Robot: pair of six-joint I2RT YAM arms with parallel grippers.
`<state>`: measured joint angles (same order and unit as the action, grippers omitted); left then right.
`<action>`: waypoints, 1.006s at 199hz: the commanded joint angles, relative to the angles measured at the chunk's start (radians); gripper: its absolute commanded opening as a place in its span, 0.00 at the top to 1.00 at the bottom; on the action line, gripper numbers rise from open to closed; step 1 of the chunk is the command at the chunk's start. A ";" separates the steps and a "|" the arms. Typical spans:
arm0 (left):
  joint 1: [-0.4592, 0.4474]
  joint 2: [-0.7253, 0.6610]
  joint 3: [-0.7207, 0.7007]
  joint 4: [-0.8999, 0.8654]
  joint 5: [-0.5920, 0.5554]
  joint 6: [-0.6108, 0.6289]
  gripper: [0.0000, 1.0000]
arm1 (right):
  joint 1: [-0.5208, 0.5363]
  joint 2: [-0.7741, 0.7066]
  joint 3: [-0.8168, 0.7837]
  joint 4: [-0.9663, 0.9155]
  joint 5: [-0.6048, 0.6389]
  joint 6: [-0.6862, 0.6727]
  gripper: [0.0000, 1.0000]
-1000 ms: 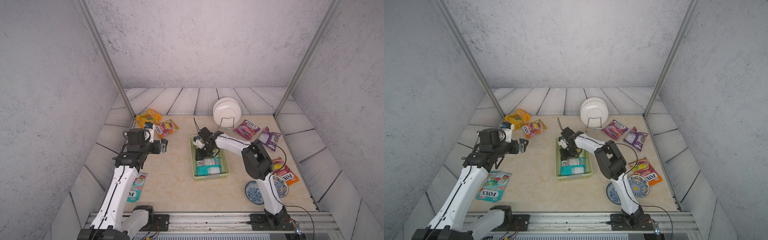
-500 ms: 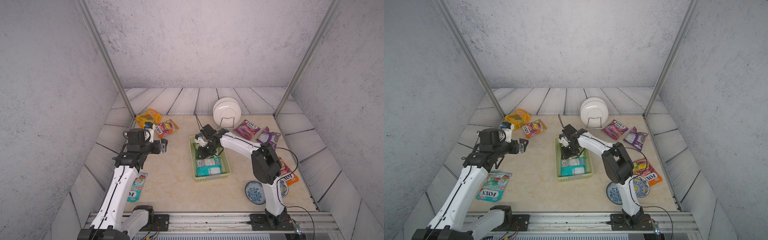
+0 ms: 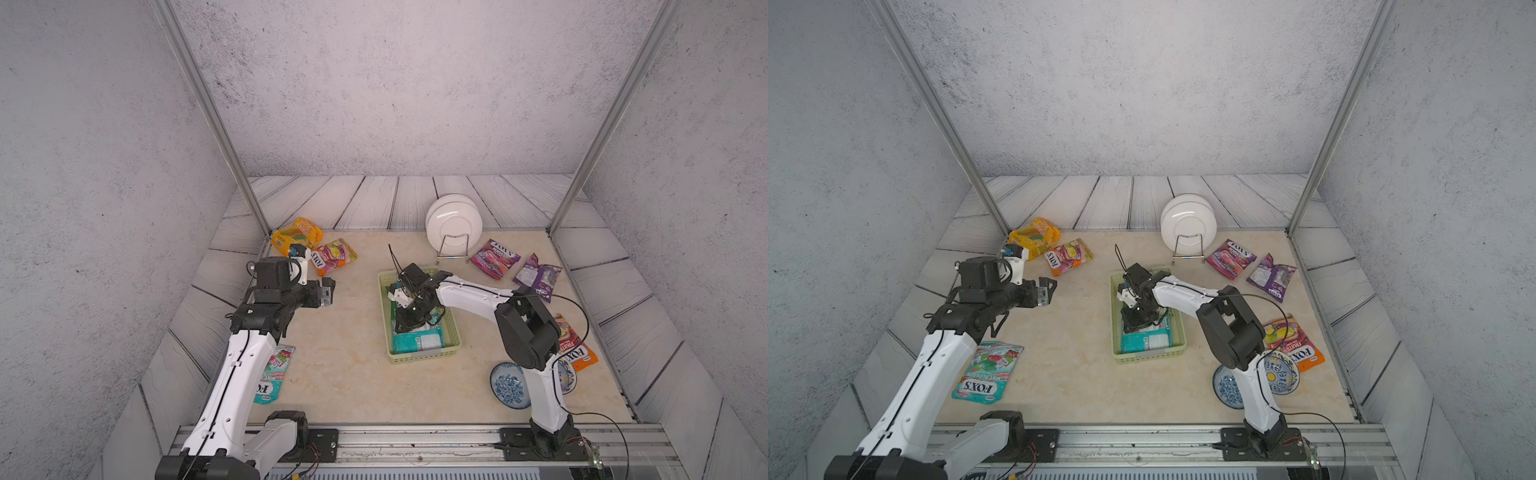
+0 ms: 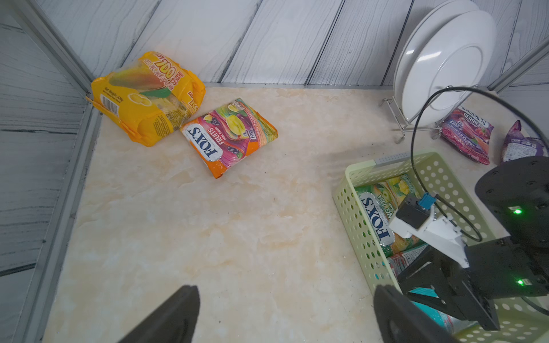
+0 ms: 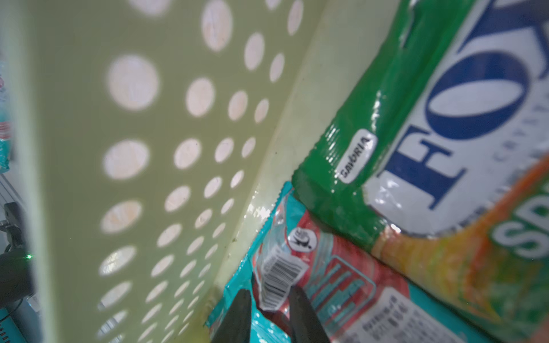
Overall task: Put the candies in the basket
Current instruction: Adjust the candy in the basket.
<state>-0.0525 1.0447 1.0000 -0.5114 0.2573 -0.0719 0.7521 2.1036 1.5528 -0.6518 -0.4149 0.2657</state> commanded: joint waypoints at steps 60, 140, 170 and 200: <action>0.010 0.011 -0.002 0.030 -0.007 0.006 0.02 | 0.006 -0.080 0.049 -0.120 0.119 -0.018 0.70; 0.009 0.016 0.021 0.011 -0.008 0.007 0.02 | -0.071 -0.213 0.133 -0.335 0.382 -0.015 0.56; 0.005 0.015 0.004 0.014 -0.008 0.009 0.02 | -0.109 -0.269 0.087 -0.350 0.444 -0.001 0.45; 0.005 0.021 0.022 0.007 -0.021 0.011 0.02 | -0.143 -0.309 0.024 -0.360 0.430 0.012 0.35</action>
<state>-0.0517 1.0576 1.0000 -0.4980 0.2508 -0.0704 0.6235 1.8668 1.6306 -0.9642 -0.0185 0.2619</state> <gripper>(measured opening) 0.980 0.620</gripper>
